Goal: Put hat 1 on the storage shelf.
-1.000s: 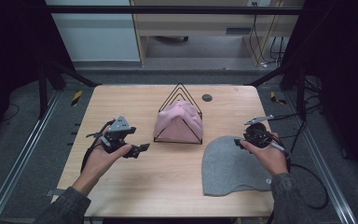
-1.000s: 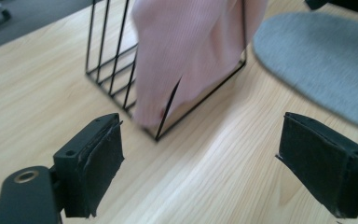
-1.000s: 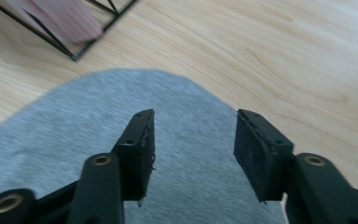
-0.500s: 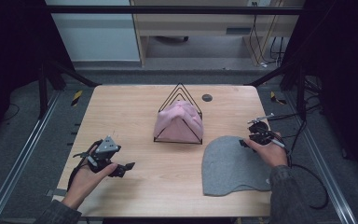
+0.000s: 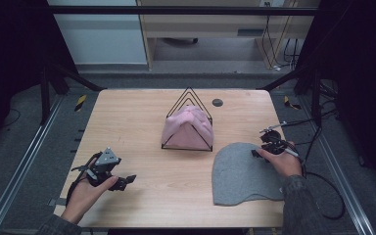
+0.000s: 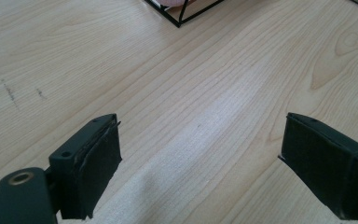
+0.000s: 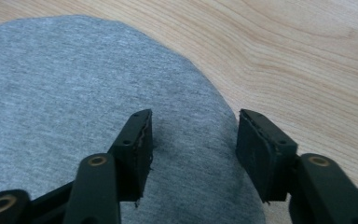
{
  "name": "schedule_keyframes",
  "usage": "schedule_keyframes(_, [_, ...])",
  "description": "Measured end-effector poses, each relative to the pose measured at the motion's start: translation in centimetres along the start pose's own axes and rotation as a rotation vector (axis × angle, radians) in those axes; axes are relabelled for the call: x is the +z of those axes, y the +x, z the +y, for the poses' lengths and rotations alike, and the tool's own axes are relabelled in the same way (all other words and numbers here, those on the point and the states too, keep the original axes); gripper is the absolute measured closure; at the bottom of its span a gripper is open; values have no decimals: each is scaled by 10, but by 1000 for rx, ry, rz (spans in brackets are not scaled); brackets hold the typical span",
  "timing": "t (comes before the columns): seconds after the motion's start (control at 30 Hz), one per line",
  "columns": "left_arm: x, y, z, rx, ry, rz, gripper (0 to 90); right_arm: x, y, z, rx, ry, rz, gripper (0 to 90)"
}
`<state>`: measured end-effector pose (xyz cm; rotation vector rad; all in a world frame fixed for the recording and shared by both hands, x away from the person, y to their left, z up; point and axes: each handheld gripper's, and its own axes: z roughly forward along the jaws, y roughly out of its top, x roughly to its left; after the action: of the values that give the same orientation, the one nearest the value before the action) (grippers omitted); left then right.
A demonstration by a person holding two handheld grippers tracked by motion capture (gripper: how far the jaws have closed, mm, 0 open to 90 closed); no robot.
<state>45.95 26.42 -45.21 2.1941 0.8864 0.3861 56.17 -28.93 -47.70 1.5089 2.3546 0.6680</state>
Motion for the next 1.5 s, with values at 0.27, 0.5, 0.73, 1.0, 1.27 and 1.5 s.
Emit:
schedule_keyframes(0.27, [1,1,0,7,16,11,114,-1,3,-3,-49,7,9,594])
schedule_keyframes(0.5, [-2,0,1,13,-10,34,123,-2,5,-4,-70,9,37,780])
schedule_keyframes(0.73, [0,2,-1,6,10,34,121,-4,12,-5,-89,3,51,861])
schedule_keyframes(1.0, [5,4,-3,-1,37,17,117,-27,27,-5,-129,-71,80,862])
schedule_keyframes(1.27, [9,2,-1,-3,38,-7,115,-59,48,-9,-203,-178,121,864])
schedule_keyframes(1.5, [12,1,-1,-8,40,-31,112,-80,62,-11,-253,-223,150,864])
